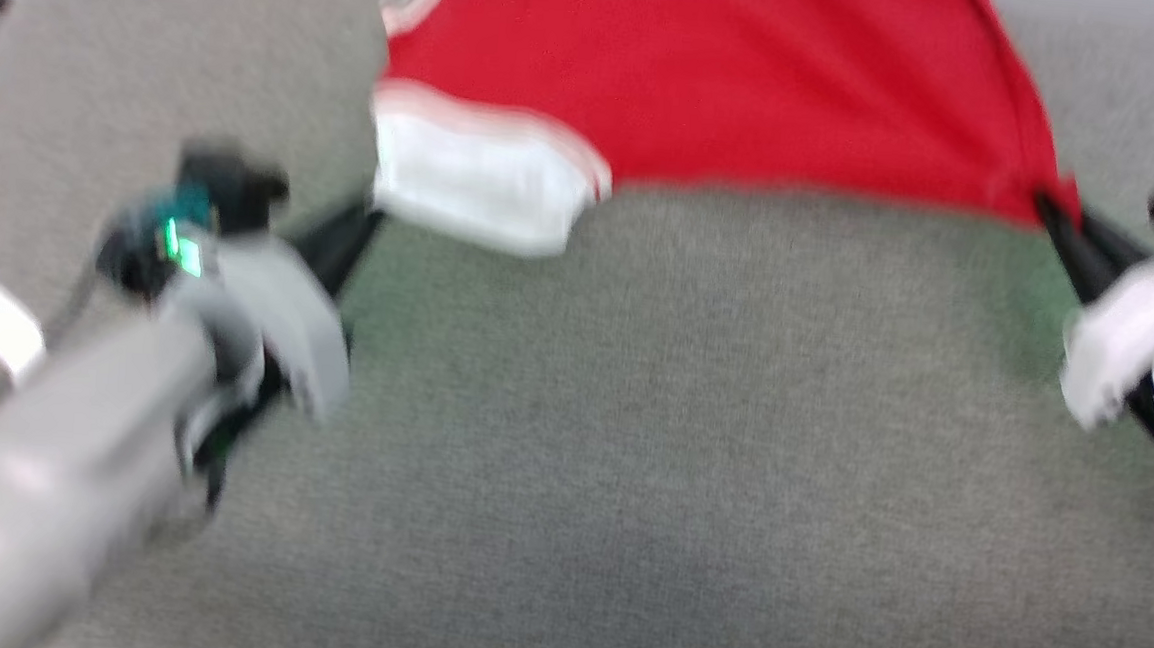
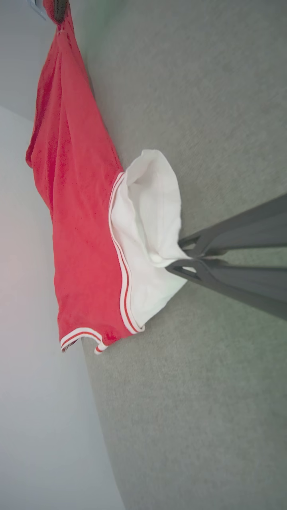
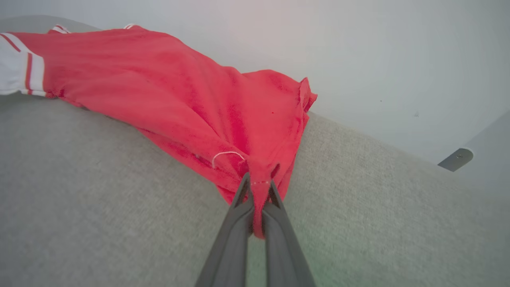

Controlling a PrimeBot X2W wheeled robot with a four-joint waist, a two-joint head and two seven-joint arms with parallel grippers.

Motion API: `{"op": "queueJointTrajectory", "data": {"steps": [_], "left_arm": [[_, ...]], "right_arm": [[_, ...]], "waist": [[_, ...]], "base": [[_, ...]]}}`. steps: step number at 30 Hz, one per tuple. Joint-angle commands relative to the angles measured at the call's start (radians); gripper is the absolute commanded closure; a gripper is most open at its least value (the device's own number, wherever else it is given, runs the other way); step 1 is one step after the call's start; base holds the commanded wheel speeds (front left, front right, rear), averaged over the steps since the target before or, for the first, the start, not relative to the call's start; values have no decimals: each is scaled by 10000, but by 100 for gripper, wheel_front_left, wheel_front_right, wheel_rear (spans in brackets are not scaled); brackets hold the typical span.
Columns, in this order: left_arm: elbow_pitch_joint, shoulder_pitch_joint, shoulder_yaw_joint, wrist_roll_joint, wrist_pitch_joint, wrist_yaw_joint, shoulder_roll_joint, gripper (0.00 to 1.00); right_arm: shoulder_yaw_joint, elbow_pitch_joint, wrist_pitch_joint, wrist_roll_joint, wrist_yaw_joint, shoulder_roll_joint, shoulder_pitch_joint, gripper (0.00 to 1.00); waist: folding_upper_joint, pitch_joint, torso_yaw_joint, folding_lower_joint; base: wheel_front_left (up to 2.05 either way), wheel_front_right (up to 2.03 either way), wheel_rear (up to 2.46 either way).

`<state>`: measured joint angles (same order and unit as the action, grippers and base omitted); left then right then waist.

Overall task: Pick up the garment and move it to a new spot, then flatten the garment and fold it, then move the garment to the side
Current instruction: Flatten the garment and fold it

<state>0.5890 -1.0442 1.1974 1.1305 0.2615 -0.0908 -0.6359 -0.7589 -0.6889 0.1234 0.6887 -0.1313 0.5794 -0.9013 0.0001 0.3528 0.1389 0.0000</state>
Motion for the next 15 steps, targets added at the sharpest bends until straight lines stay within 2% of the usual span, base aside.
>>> {"op": "queueJointTrajectory", "data": {"steps": [1,7,15], "left_arm": [[-405,612,-26,36,30,230,-183,100],[-2722,3142,-106,301,18,1584,-1066,100],[-5484,5509,212,949,-147,3536,-1923,100]], "right_arm": [[-43,312,-15,201,12,273,566,100],[156,1778,-278,850,12,1264,2897,100],[705,3385,-978,1268,10,2038,5708,100]], "waist": [[-1,-1188,197,0],[-1,-1823,279,0],[-1,-2335,485,0]], "base": [[0,0,0],[0,0,0],[0,0,0]]}}
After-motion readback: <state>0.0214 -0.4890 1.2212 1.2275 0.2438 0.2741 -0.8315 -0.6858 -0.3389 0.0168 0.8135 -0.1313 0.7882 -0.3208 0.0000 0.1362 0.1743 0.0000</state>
